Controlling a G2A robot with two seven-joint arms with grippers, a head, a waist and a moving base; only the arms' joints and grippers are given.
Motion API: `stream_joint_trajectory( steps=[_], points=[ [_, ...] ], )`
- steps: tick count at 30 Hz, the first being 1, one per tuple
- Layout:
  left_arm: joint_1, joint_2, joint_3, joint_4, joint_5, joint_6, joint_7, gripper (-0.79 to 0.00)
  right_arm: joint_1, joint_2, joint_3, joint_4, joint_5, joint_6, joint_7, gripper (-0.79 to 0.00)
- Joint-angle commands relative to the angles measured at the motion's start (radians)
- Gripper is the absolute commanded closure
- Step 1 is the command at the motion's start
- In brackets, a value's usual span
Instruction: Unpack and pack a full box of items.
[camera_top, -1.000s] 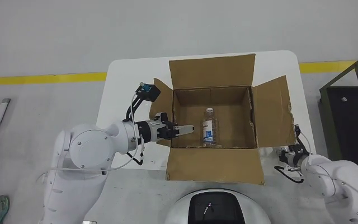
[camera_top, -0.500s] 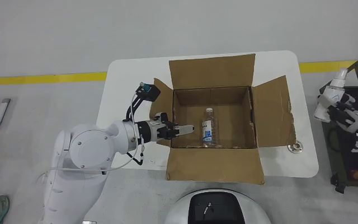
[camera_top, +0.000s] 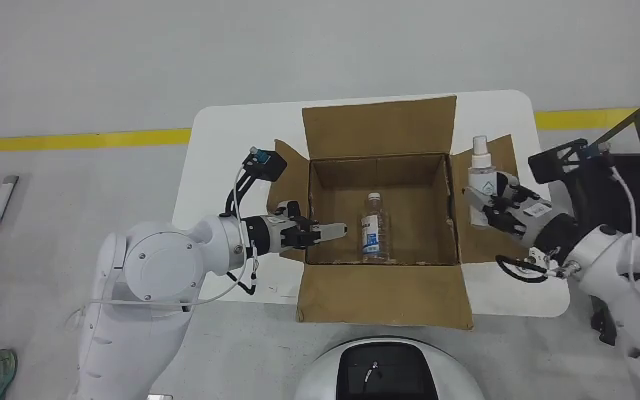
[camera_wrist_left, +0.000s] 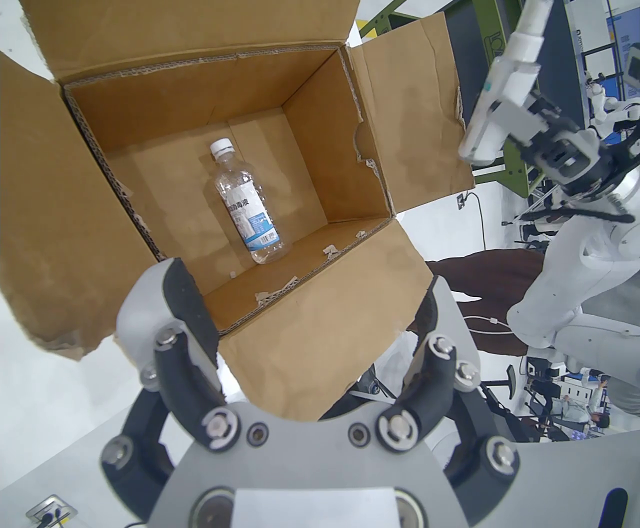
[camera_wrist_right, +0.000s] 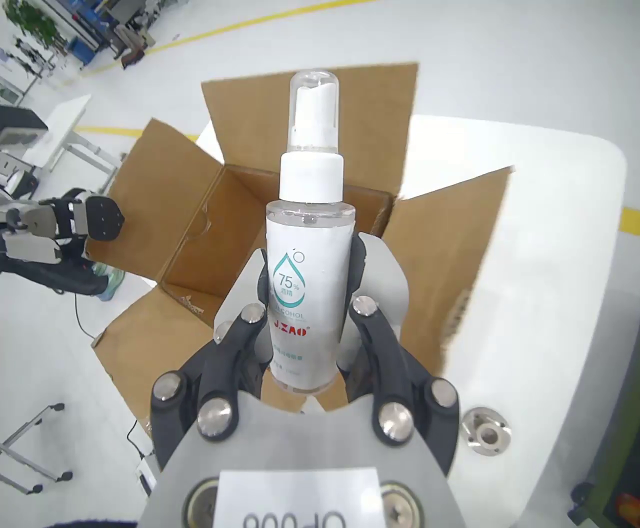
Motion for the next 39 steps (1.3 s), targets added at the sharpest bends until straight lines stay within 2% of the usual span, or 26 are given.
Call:
stream_joint_trajectory(
  steps=[1,3,9,11,15,19,21,24,33,39],
  points=[
    [0.000,0.000,0.000,0.000,0.000,0.000,0.000,-0.785,0.008,-0.001,-0.087,0.002,-0.074,0.032,0.004,0.000],
    [0.000,0.000,0.000,0.000,0.000,0.000,0.000,-0.785,0.023,-0.003,-0.138,0.030,-0.124,0.047,-0.002,0.000],
    [0.000,0.000,0.000,0.000,0.000,0.000,0.000,-0.785,0.023,-0.003,-0.138,0.030,-0.124,0.047,-0.002,0.000],
    [0.011,0.001,-0.008,-0.009,0.007,-0.013,0.033,-0.785,0.023,-0.003,-0.138,0.030,-0.124,0.047,-0.002,0.000],
    [0.043,0.010,-0.081,-0.040,0.033,-0.009,0.099,-0.785,0.006,-0.002,-0.137,0.041,-0.136,0.026,-0.035,0.000],
    [0.091,0.020,-0.186,-0.052,0.014,-0.002,0.151,-0.785,0.020,-0.008,-0.180,0.093,-0.128,0.051,-0.074,0.000],
    [0.107,0.024,-0.216,-0.051,0.014,-0.004,0.152,-0.785,0.064,-0.012,-0.235,0.124,-0.166,0.062,-0.080,0.000],
    [0.107,0.024,-0.216,-0.051,0.014,-0.004,0.152,-0.785,0.159,-0.026,-0.337,0.203,-0.197,0.119,-0.080,0.000],
    [0.107,0.024,-0.216,-0.051,0.014,-0.004,0.152,-0.785,0.459,-0.093,-0.631,0.501,-0.303,0.366,0.016,0.000],
    [0.107,0.024,-0.216,-0.051,0.014,-0.004,0.152,-0.785,0.547,-0.134,-0.748,0.643,-0.301,0.442,0.075,0.000]
  ],
)
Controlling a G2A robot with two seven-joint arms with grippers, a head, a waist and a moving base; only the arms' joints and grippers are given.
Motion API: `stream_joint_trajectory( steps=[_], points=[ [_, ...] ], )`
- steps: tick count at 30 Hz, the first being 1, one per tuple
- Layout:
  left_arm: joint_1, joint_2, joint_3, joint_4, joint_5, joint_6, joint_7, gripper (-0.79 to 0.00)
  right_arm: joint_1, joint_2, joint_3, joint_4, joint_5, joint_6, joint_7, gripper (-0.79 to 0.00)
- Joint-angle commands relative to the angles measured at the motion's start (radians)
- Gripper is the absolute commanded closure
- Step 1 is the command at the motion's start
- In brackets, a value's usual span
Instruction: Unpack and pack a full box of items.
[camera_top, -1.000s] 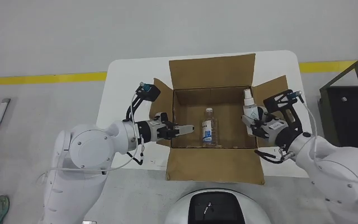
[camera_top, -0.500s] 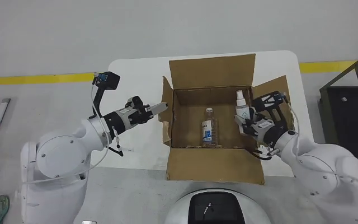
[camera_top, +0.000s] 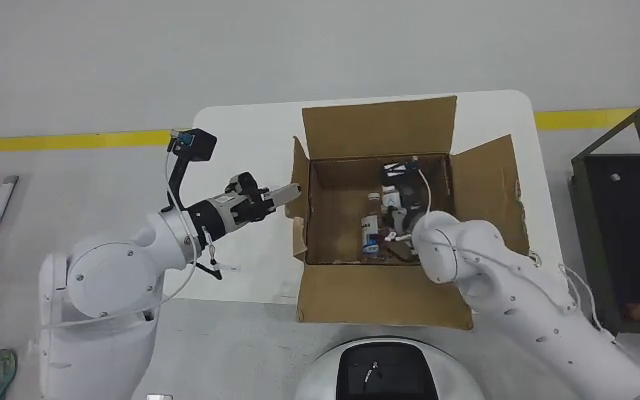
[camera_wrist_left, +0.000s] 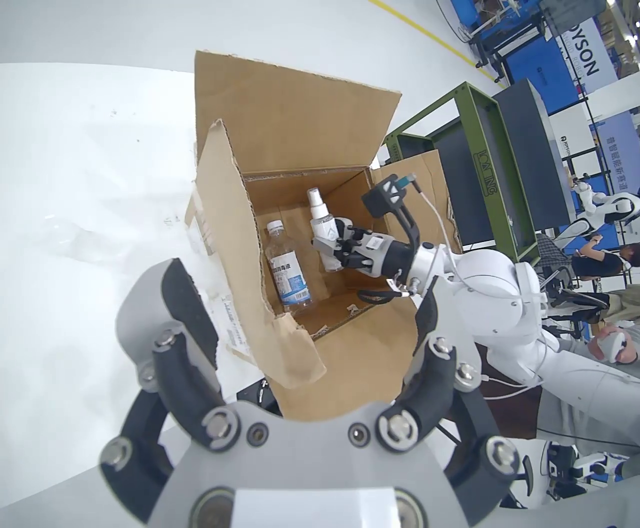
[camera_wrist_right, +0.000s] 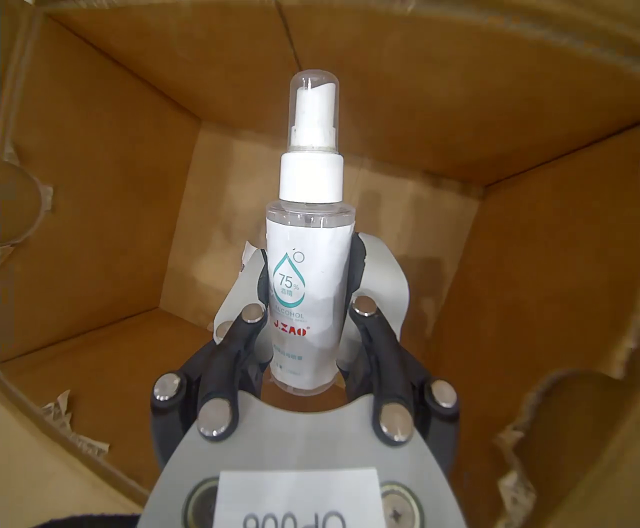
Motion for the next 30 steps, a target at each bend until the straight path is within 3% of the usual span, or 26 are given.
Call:
stream_joint_trajectory(
  steps=[1,13,24,25,27,28,30],
  points=[
    [0.000,0.000,0.000,0.000,0.000,0.000,0.000,-0.785,0.018,-0.011,-0.022,0.046,0.007,0.016,0.009,0.000],
    [0.000,0.000,0.000,0.000,0.000,0.000,0.000,-0.785,0.058,-0.055,-0.075,0.198,0.045,0.032,0.031,0.000],
    [0.000,0.000,0.000,0.000,0.000,0.000,0.000,-0.785,0.061,-0.079,-0.058,0.191,0.150,-0.094,-0.032,0.000],
    [0.000,0.000,0.000,0.000,0.000,0.000,0.000,-0.785,0.062,-0.080,-0.056,0.190,0.155,-0.108,-0.036,-0.040],
    [0.000,0.000,0.000,0.000,0.000,0.000,0.000,-0.785,0.063,-0.082,-0.050,0.194,0.164,-0.122,-0.041,-0.376],
    [0.000,0.000,0.000,0.000,0.000,0.000,0.000,-0.785,0.061,-0.082,-0.047,0.192,0.163,-0.123,-0.043,-0.785],
    [0.000,0.000,0.000,0.000,0.000,0.000,0.000,-0.785,0.051,-0.082,-0.035,0.183,0.166,-0.127,-0.044,-0.785]
  ],
)
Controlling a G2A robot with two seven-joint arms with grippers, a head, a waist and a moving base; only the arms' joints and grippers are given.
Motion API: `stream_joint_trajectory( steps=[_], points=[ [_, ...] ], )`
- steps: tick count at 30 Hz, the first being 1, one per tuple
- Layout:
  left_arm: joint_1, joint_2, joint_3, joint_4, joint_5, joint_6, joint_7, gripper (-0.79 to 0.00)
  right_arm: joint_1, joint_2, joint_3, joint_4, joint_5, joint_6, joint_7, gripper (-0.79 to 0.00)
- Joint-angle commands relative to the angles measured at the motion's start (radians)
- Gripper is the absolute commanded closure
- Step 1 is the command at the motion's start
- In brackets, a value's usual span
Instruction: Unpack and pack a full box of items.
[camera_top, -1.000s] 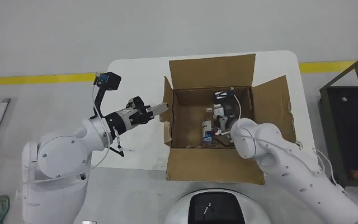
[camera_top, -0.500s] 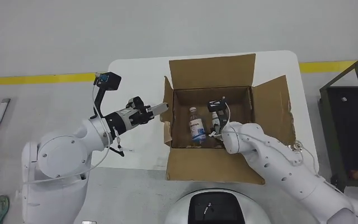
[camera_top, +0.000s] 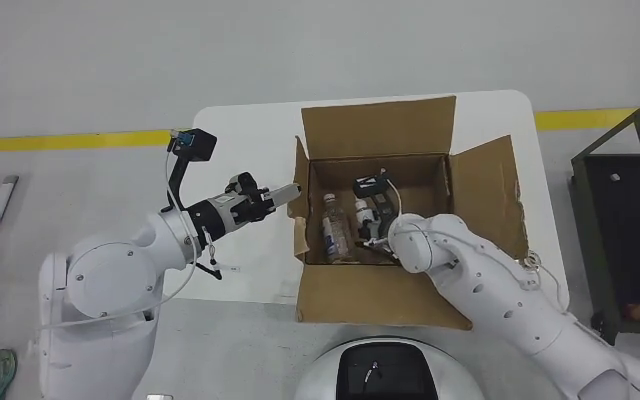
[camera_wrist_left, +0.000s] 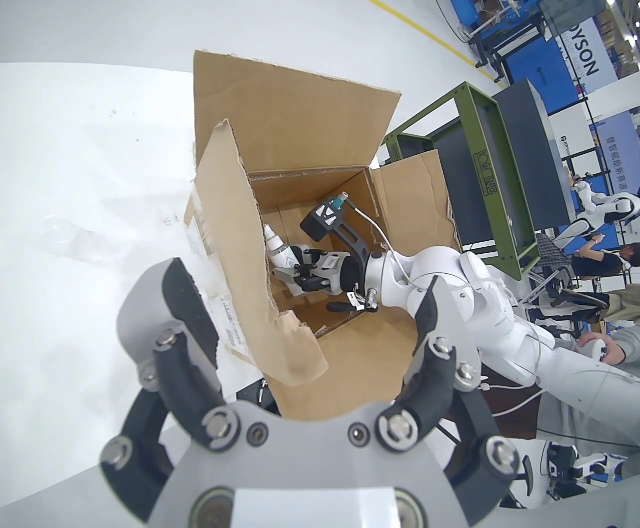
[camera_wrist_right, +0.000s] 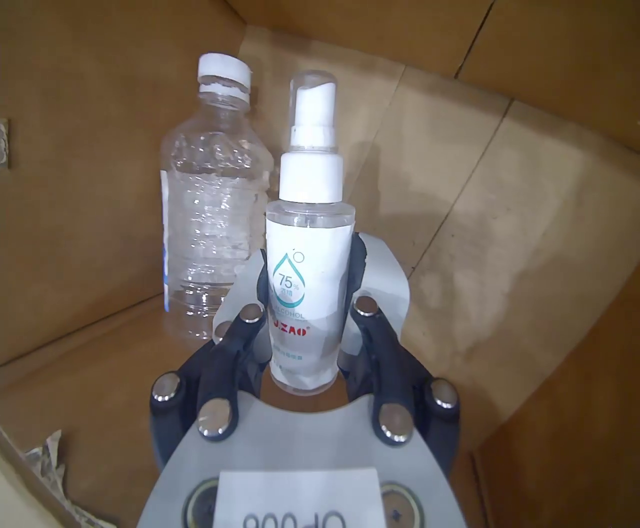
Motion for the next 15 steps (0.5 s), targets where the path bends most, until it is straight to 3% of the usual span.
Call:
stream_joint_trajectory(
  steps=[1,6,10,11,12,13,14,15],
  points=[
    [0.000,0.000,0.000,0.000,0.000,0.000,0.000,-0.785,-0.013,0.002,0.014,-0.012,-0.005,0.001,0.001,-0.785],
    [0.000,0.000,0.000,0.000,0.000,0.000,0.000,-0.785,-0.068,0.019,0.082,-0.122,-0.025,-0.015,0.003,-0.785],
    [0.000,0.000,0.000,0.000,0.000,0.000,0.000,-0.785,-0.154,0.048,0.197,-0.311,-0.075,-0.047,0.008,-0.785],
    [0.000,0.000,0.000,0.000,0.000,0.000,0.000,-0.785,-0.187,0.056,0.233,-0.362,-0.079,-0.058,0.011,-0.745],
    [0.000,0.000,0.000,0.000,0.000,0.000,0.000,-0.785,-0.219,0.064,0.277,-0.416,-0.079,-0.067,0.014,-0.693],
    [0.000,0.000,0.000,0.000,0.000,0.000,0.000,-0.785,-0.248,0.071,0.327,-0.476,-0.076,-0.075,0.003,-0.379],
    [0.000,0.000,0.000,0.000,0.000,0.000,0.000,-0.785,-0.283,0.078,0.376,-0.530,-0.073,-0.089,-0.006,-0.314],
    [0.000,0.000,0.000,0.000,0.000,0.000,0.000,-0.785,-0.317,0.084,0.428,-0.586,-0.071,-0.106,-0.014,-0.142]
  ],
)
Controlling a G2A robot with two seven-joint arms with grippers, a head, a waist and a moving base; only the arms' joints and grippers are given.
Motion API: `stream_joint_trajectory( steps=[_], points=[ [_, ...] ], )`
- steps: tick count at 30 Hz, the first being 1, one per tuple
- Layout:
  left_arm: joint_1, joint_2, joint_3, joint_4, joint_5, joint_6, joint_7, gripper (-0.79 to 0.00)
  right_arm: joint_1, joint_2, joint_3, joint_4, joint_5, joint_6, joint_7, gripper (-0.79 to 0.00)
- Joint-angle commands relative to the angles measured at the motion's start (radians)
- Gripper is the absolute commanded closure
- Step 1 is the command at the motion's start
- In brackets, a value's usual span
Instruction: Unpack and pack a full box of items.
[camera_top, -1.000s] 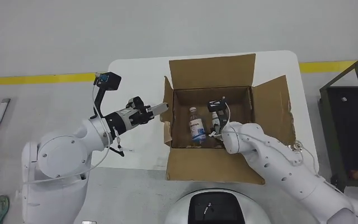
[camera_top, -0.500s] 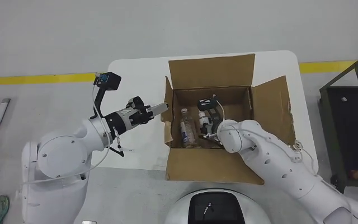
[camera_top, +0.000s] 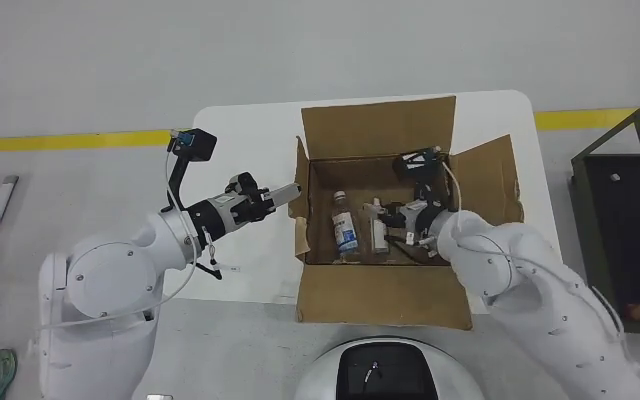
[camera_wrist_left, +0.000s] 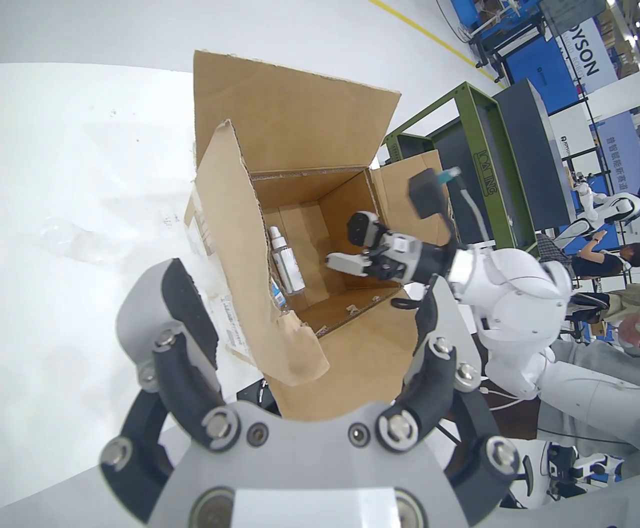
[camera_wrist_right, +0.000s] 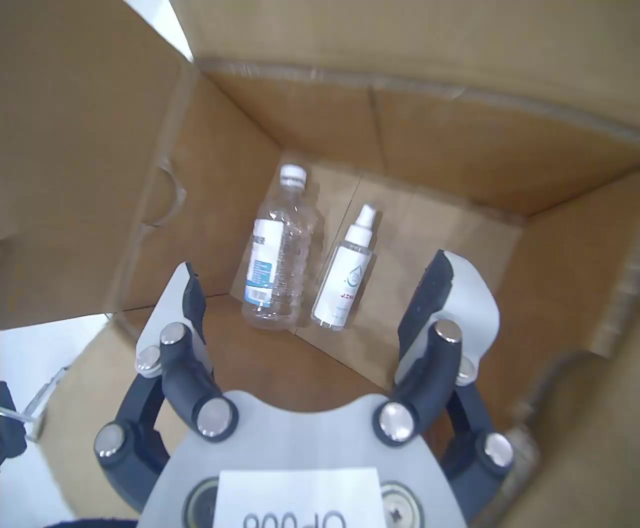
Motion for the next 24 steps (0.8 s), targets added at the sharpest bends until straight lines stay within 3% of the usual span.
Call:
stream_joint_trajectory(
  steps=[1,6,11,14,19,24],
  points=[
    [0.000,0.000,0.000,0.000,0.000,0.000,0.000,-0.785,-0.078,0.013,0.120,-0.113,0.010,-0.036,-0.007,0.000],
    [0.000,0.000,0.000,0.000,0.000,0.000,0.000,-0.785,-0.247,0.038,0.400,-0.290,0.001,-0.151,-0.039,0.000],
    [0.000,0.000,0.000,0.000,0.000,0.000,0.000,-0.785,-0.411,0.051,0.649,-0.290,0.017,-0.324,-0.086,0.000],
    [0.000,0.000,0.000,0.000,0.000,0.000,0.000,-0.785,-0.533,0.051,0.776,-0.290,0.032,-0.369,-0.077,0.000],
    [0.000,0.000,0.000,0.000,0.000,0.000,0.000,-0.785,-0.718,0.046,0.912,-0.290,0.069,-0.474,-0.096,0.000],
    [0.000,0.000,0.000,0.000,0.000,0.000,0.000,-0.785,-0.871,0.044,0.943,-0.286,-0.009,-0.576,-0.061,0.000]
  ],
)
